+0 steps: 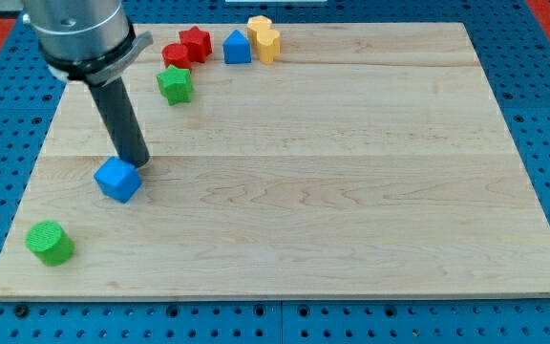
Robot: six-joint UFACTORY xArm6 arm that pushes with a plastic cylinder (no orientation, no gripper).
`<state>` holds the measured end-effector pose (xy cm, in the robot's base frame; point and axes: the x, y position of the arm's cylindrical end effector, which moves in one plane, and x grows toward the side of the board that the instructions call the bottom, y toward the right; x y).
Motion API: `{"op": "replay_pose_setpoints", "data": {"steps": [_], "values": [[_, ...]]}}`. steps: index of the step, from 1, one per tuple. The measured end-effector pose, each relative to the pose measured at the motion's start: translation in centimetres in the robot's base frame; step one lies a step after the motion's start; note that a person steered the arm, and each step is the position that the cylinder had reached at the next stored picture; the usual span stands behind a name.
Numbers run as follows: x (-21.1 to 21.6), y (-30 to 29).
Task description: Place the blue cube parallel to the right of the green circle
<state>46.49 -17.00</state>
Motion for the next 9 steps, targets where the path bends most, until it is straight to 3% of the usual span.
{"op": "replay_pose_setpoints", "data": {"steps": [1, 3, 7, 8, 9], "values": [[2.6, -0.6], [0.6, -5.6], [6.8, -1.2], [6.7, -0.2], [2.3, 4.0]]}}
